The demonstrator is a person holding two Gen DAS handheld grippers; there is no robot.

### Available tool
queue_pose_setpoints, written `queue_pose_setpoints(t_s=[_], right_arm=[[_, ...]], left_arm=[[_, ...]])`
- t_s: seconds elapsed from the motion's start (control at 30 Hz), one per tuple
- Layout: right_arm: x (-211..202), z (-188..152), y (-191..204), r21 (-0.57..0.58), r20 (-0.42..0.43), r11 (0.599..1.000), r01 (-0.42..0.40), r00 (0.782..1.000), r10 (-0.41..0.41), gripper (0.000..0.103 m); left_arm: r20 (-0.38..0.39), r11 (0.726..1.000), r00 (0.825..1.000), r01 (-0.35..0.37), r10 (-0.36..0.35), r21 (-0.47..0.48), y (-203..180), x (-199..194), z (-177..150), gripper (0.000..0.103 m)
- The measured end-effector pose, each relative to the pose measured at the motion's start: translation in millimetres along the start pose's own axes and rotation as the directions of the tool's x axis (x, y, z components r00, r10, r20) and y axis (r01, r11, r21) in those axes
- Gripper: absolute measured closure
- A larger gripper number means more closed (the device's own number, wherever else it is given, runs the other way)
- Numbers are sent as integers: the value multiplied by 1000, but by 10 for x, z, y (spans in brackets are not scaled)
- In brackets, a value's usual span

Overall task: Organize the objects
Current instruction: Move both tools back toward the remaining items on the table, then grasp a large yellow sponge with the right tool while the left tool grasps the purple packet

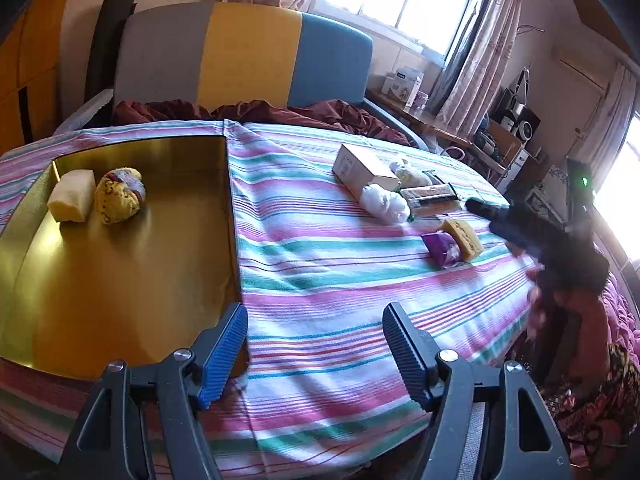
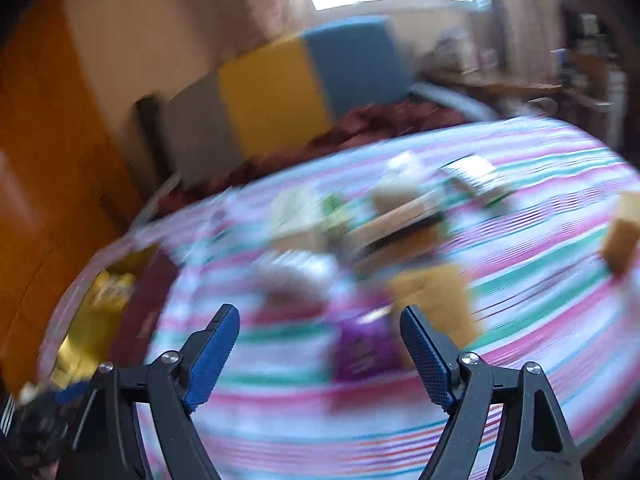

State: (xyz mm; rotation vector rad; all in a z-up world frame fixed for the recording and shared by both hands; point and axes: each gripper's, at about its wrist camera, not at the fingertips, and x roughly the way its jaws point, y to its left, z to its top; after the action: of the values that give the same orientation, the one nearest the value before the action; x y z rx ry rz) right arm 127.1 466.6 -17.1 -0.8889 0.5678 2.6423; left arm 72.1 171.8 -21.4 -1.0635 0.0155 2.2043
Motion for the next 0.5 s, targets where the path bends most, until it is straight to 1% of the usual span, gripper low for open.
queue_pose_setpoints(t_s=[0.03, 0.07, 0.13, 0.23, 0.3, 0.37, 0.43, 0.47, 0.5], right_arm=[[-8, 45, -85, 20, 15, 998, 65, 998, -65, 16], [12, 90, -177, 42, 12, 991, 127, 992, -128, 16], [99, 141, -298, 61, -18, 984, 168, 986, -167, 16], [276, 140, -356, 39, -80, 985, 169, 983, -165, 16], [398, 119, -387, 24, -106, 981, 194, 976, -190, 16], [487, 93, -460, 34, -129, 984, 177, 977, -172, 17], [557, 65, -545, 28, -151, 984, 175, 974, -169, 24], [588, 37, -560, 21, -167, 985, 171, 972, -165, 33], [621, 3, -576, 21, -183, 989, 146, 973, -140, 39]], left_arm=[[2, 1000, 1000, -3, 3, 7, -29, 2, -7, 32], [1, 1000, 1000, -2, 2, 14, -57, 7, -13, 32], [-10, 1000, 1000, 11, -11, 21, -112, 27, -23, 32], [-10, 999, 1000, 17, -17, 45, -196, 18, -34, 32], [-9, 998, 1000, 17, -16, 67, -254, 12, -37, 32], [-5, 996, 1000, 20, -19, 83, -293, 0, -40, 32], [-12, 996, 1000, 18, -17, 91, -320, 10, -40, 32], [-15, 996, 1000, 19, -18, 93, -323, 13, -46, 32], [-19, 995, 1000, 20, -18, 94, -333, 23, -45, 32]])
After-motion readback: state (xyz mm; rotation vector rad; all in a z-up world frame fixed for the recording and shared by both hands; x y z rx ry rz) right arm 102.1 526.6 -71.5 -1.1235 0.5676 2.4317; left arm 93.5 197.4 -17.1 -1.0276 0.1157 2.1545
